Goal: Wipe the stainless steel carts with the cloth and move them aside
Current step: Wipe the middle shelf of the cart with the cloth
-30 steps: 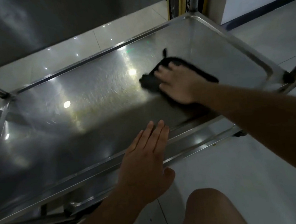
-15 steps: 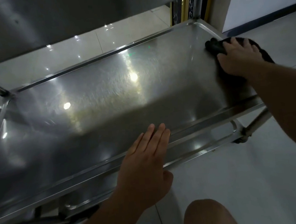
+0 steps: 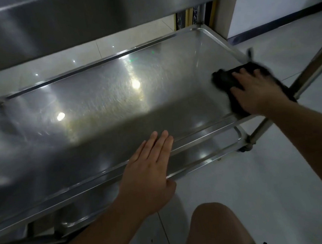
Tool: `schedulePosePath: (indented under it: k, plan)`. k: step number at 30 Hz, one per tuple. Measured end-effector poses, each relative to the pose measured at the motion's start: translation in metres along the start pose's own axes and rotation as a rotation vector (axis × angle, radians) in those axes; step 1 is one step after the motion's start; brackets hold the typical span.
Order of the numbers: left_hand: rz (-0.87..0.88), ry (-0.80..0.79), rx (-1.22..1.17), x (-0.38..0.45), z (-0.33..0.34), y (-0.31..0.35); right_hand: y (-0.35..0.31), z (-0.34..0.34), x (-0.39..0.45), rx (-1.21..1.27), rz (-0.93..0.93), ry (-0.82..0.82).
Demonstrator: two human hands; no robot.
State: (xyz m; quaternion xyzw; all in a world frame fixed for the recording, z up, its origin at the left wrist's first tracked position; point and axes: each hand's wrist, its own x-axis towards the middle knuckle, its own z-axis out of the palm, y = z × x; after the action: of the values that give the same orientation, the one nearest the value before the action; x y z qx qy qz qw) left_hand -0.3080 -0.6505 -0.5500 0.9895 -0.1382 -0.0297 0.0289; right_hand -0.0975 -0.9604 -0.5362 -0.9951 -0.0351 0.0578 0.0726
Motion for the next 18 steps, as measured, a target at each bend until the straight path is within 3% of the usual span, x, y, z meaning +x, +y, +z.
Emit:
schedulePosePath:
  k: [3,6,8,13,16,18]
  plan:
    - [-0.001,0.024,-0.022,-0.001,0.001,0.000,0.009,-0.003,0.011,0.049,0.220,0.024]
    - [0.010,0.022,-0.049,-0.002,0.001,0.001,-0.029,-0.001,0.009,0.117,0.266,-0.015]
    - [0.015,0.024,-0.056,-0.002,0.001,0.000,-0.071,0.005,-0.006,0.146,0.155,-0.009]
    - [0.030,0.028,-0.044,-0.002,0.000,-0.001,-0.144,0.030,-0.058,0.085,-0.402,-0.082]
    - [0.023,0.031,-0.031,-0.001,-0.001,0.000,-0.120,0.023,-0.050,0.056,-0.500,-0.095]
    - [0.021,0.015,-0.031,-0.001,-0.002,0.000,-0.090,0.015,-0.033,0.040,-0.420,-0.067]
